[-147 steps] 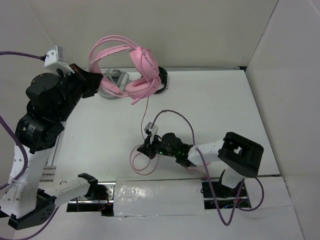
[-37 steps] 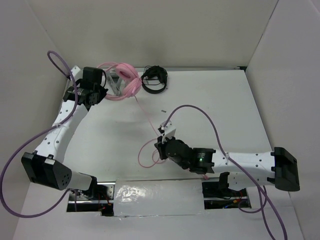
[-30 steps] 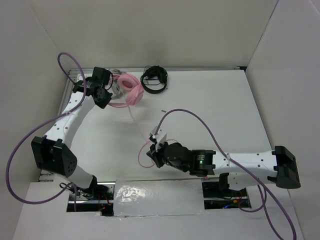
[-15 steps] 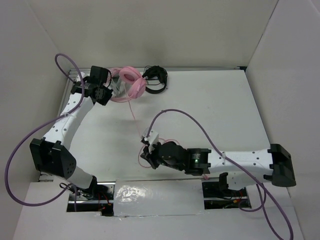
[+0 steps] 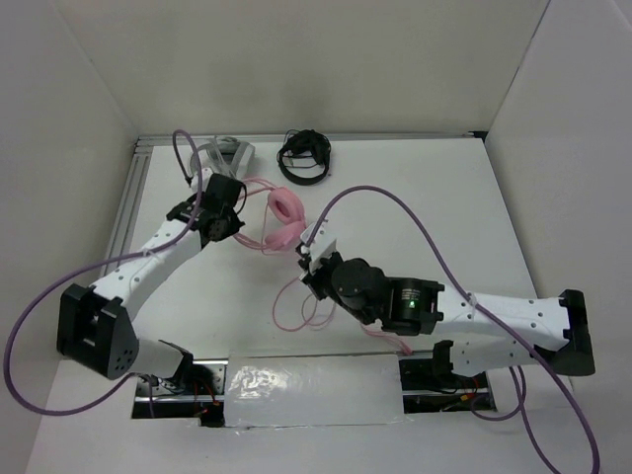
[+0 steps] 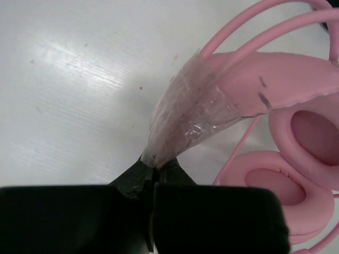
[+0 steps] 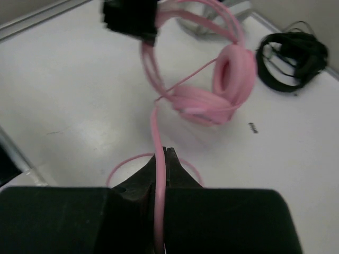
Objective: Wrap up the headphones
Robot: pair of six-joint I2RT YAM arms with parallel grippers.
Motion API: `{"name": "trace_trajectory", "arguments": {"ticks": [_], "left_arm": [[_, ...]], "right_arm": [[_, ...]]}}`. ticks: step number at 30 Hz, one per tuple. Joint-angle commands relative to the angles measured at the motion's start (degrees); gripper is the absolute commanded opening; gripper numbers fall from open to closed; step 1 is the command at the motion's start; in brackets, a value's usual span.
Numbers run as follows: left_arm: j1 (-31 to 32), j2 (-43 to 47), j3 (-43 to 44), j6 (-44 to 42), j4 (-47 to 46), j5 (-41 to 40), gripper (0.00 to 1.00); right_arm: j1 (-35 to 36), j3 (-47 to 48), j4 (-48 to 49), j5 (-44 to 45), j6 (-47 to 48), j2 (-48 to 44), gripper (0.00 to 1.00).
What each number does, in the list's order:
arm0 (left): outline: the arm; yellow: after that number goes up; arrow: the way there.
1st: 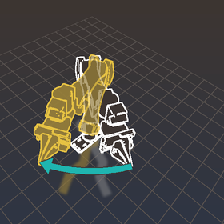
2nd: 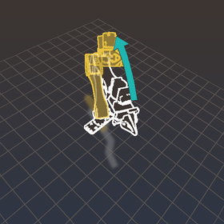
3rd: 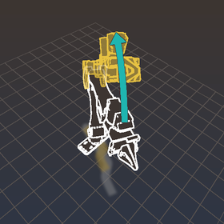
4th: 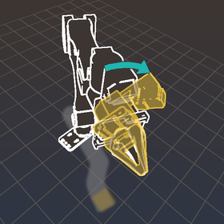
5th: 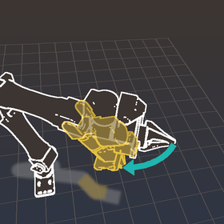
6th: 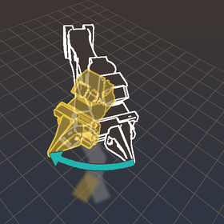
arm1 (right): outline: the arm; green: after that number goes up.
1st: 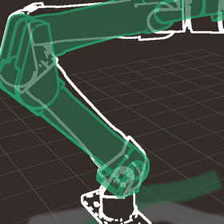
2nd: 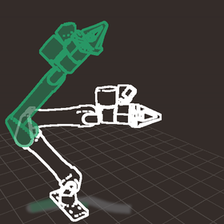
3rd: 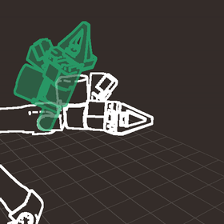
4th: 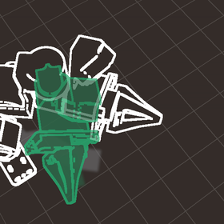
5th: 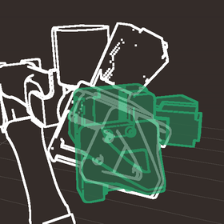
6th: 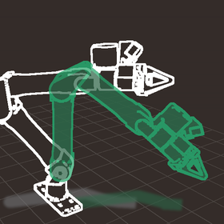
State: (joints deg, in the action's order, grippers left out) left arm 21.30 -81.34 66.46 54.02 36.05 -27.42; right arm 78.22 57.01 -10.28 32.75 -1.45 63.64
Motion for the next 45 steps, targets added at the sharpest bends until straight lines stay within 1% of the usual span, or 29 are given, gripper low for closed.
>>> {"name": "trace_trajectory", "arguments": {"ticks": [1, 2, 3, 4, 5, 6, 7, 8, 9, 11, 12, 15, 17, 19, 20, 23, 26, 27, 30, 31, 32, 34, 35, 37, 38, 39, 40, 42, 45], "left_arm": [[0.1, 9.9, -4.6, -16.3, -18.6, 6.0, 0.00], [0.3, 12.0, -6.5, -18.7, -21.5, 8.9, 0.00], [0.5, 16.2, -10.9, -22.1, -26.3, 11.5, 0.00], [0.6, 18.3, -12.5, -22.0, -27.0, 15.9, 0.00], [0.7, 22.3, -15.4, -22.5, -28.7, 18.2, 0.00], [0.7, 24.3, -16.7, -25.0, -29.7, 20.6, 0.00], [0.9, 25.9, -17.9, -25.5, -30.0, 24.9, 0.00], [0.9, 28.8, -19.4, -26.2, -29.8, 26.9, 0.00], [1.0, 30.0, -19.8, -26.5, -29.4, 28.6, 0.00], [1.6, 32.4, -21.2, -27.5, -29.0, 33.0, 0.00], [1.8, 32.8, -21.5, -27.8, -28.5, 34.0, 0.00], [3.7, 32.7, -21.1, -28.2, -25.3, 33.7, 0.00], [4.5, 33.5, -22.0, -28.0, -25.1, 33.9, 0.00], [4.7, 35.4, -23.4, -28.5, -26.9, 36.4, 0.00], [4.7, 36.2, -23.7, -29.3, -27.3, 39.6, 0.00], [4.6, 39.3, -24.0, -29.9, -27.2, 43.0, 0.00], [4.7, 42.3, -23.6, -30.6, -26.3, 47.7, 0.00], [4.8, 43.2, -23.7, -31.0, -26.4, 51.3, 0.00], [4.7, 47.3, -23.5, -31.1, -27.4, 57.8, 0.00], [4.7, 47.9, -23.3, -30.6, -27.6, 58.8, 0.00], [4.7, 48.6, -23.0, -30.6, -27.7, 59.8, 0.00], [4.8, 49.3, -21.8, -29.5, -28.1, 61.4, 0.00], [4.8, 49.3, -21.2, -29.5, -28.4, 62.6, 0.00], [4.8, 48.6, -19.7, -29.1, -29.0, 66.3, 0.00], [4.8, 47.9, -19.1, -29.5, -29.0, 67.7, 0.00], [4.8, 46.3, -18.0, -29.4, -28.8, 68.5, 0.00], [4.7, 45.0, -17.3, -28.9, -28.4, 68.9, 0.00], [4.8, 44.1, -17.3, -28.0, -28.9, 68.9, 0.00], [4.8, 43.1, -17.0, -26.2, -30.5, 68.5, 0.00]], "right_arm": [[-6.5, 4.6, -0.2, 4.2, 6.4, -0.2, 0.00], [-8.7, 4.9, 0.2, 3.7, 7.0, -0.4, 0.00], [-12.6, 4.9, 0.7, 2.3, 8.9, -0.8, 0.00], [-14.4, 4.6, 1.9, 1.2, 9.7, -1.1, 0.00], [-15.9, 4.6, 2.5, 0.3, 10.5, -1.3, 0.00], [-19.1, 4.5, 3.3, -1.2, 11.8, -1.8, 0.00], [-20.1, 4.2, 4.0, -1.5, 12.3, -1.8, 0.00], [-21.5, 4.2, 4.6, -2.1, 13.2, -2.2, 0.01], [-24.2, 4.2, 5.6, -4.3, 13.7, -2.0, 0.02], [-26.6, 4.5, 6.8, -5.7, 13.9, -1.8, 0.02], [-27.6, 4.5, 7.6, -7.7, 14.4, -1.5, 0.02], [-29.4, 4.5, 10.0, -8.5, 15.2, -1.0, 0.04], [-30.5, 4.7, 12.5, -8.1, 14.7, -0.3, 0.06], [-31.9, 4.6, 13.4, -8.7, 14.1, 0.4, 0.06], [-33.8, 4.8, 13.4, -9.2, 12.9, 1.4, 0.06], [-37.4, 5.6, 12.7, -11.2, 9.3, 3.5, 0.05], [-40.1, 3.5, 14.1, -14.5, 7.4, 4.5, 0.05], [-40.9, 2.4, 14.4, -16.3, 6.9, 4.7, 0.06], [-43.1, 1.1, 15.6, -22.3, 5.1, 5.8, 0.08], [-43.4, 0.8, 16.1, -23.4, 4.5, 6.4, 0.10], [-43.8, 0.3, 16.9, -26.8, 4.5, 6.6, 0.11], [-43.8, -0.3, 18.6, -30.9, 4.7, 7.0, 0.14], [-43.8, -0.8, 19.2, -37.0, 5.1, 7.3, 0.15], [-43.7, -1.2, 21.4, -42.8, 5.5, 7.5, 0.17], [-43.8, -1.6, 22.1, -49.4, 6.0, 7.5, 0.18], [-43.7, -1.7, 22.8, -52.0, 6.4, 7.4, 0.19], [-43.8, -1.8, 23.5, -56.4, 6.9, 7.0, 0.19], [-43.7, -1.9, 24.1, -59.1, 7.1, 6.5, 0.19], [-43.8, -2.3, 25.2, -60.9, 6.1, 6.2, 0.18]]}}
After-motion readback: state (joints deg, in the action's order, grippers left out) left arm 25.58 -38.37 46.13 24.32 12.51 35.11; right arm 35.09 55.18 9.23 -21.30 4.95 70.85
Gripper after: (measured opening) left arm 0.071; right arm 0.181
